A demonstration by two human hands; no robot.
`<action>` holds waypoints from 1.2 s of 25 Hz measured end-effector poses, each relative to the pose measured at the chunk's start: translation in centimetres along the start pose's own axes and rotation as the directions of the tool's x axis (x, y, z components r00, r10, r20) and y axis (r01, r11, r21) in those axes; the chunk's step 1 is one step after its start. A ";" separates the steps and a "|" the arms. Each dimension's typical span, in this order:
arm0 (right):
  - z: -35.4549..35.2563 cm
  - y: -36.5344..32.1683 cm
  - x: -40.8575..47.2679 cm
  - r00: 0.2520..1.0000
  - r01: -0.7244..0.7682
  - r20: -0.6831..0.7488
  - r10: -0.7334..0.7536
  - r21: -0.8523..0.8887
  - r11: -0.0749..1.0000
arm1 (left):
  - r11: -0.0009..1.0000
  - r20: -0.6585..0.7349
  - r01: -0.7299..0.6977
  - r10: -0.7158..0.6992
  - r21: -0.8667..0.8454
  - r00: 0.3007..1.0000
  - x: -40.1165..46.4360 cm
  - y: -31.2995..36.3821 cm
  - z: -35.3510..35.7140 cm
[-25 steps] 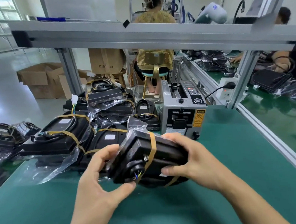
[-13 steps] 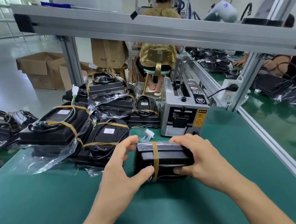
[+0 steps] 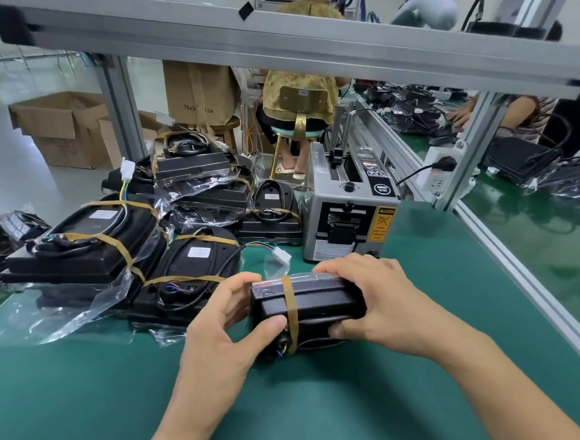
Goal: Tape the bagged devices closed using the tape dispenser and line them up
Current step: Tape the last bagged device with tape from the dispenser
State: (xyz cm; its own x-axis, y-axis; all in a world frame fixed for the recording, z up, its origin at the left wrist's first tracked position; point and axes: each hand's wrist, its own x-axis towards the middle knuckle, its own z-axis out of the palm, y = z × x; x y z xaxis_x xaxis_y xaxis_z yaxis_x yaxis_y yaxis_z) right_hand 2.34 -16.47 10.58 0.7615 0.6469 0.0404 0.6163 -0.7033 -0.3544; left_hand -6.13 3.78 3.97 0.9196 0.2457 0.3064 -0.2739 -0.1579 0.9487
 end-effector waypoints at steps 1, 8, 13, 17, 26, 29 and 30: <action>-0.6 0.2 -0.1 0.999 -0.006 0.043 0.002 0.085 0.996 | 1.000 -0.026 -0.009 0.009 0.001 1.000 -0.1 -0.1 0.1; -0.9 3.4 2.6 0.847 -0.256 -0.144 0.512 0.734 0.630 | 0.999 -0.103 -0.030 0.033 0.033 0.994 -0.5 -0.5 0.7; 0.5 4.5 6.4 0.681 -0.356 -0.160 0.714 0.780 0.515 | 0.996 -0.114 -0.053 0.061 0.070 0.992 -0.5 -1.0 0.7; 0.2 4.4 8.6 0.619 -0.376 -0.154 0.771 0.804 0.462 | 0.995 -0.125 -0.072 0.081 0.075 0.989 -0.2 -1.2 0.8; -0.9 1.2 7.3 0.778 -0.260 -0.293 0.555 0.654 0.710 | 0.994 -0.132 -0.092 0.099 0.055 0.986 -0.4 -1.2 0.8; -1.0 -2.6 4.9 0.861 -0.077 -0.411 0.301 0.479 0.875 | 0.994 -0.137 -0.095 0.102 0.062 0.985 -0.3 -1.2 0.9; -0.5 -4.1 4.0 0.884 -0.005 -0.425 0.194 0.406 0.914 | 0.993 -0.140 -0.096 0.104 0.065 0.985 -0.2 -1.2 0.9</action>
State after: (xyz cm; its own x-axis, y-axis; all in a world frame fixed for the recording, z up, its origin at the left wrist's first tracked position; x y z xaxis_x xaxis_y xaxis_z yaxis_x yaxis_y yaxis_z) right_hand 3.00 -11.11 12.63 0.8783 0.3097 0.3641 0.4773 -0.5264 -0.7036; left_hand -5.73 3.06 2.69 0.8374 0.3597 0.4116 -0.3420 -0.2424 0.9079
